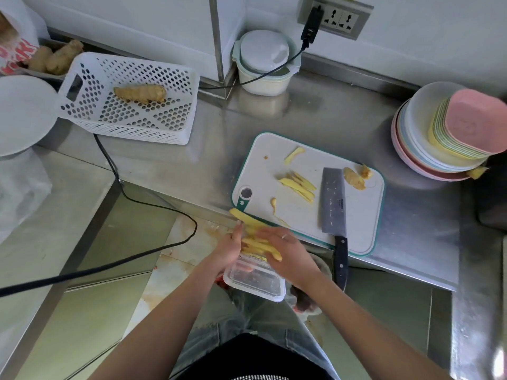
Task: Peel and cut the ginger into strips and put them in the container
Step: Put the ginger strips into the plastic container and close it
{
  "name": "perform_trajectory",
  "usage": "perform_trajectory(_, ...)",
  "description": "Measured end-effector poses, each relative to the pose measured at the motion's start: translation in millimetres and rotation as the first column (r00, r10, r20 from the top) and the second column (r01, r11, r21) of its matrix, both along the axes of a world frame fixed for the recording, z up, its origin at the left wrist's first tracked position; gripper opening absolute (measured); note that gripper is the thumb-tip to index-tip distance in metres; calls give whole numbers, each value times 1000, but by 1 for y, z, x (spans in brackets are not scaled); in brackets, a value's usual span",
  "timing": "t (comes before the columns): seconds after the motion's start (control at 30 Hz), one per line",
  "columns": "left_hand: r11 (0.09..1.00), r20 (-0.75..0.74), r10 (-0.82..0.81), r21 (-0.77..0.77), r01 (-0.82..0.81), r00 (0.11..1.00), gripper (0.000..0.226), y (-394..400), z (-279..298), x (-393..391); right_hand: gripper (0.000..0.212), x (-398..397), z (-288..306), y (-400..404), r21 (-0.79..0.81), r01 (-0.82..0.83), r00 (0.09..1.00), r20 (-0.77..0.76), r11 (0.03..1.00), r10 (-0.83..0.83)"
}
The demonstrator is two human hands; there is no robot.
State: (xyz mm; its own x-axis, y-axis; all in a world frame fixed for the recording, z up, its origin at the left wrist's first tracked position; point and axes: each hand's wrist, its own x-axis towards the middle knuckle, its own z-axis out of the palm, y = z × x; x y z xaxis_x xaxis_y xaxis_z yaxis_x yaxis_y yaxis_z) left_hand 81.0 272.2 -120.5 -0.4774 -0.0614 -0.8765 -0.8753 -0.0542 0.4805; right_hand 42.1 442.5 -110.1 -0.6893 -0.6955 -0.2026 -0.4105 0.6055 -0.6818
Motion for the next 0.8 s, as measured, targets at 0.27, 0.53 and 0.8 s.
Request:
perform_trajectory(0.27, 1000, -1, -22, -11, 22, 1000, 73, 1, 6, -1, 36, -21, 14, -30, 5, 216, 968, -128, 976, -214)
perform_trajectory(0.53, 1000, -2, -5, -29, 5, 1000, 62, -1, 4, -1, 31, -30, 6, -66, 243, 89, 994, -89, 966, -69)
perform_trajectory(0.8, 999, -4, 32, -37, -32, 999, 42, -2, -5, -1, 39, -27, 25, -31, 283, -170, 985, 76, 944, 154)
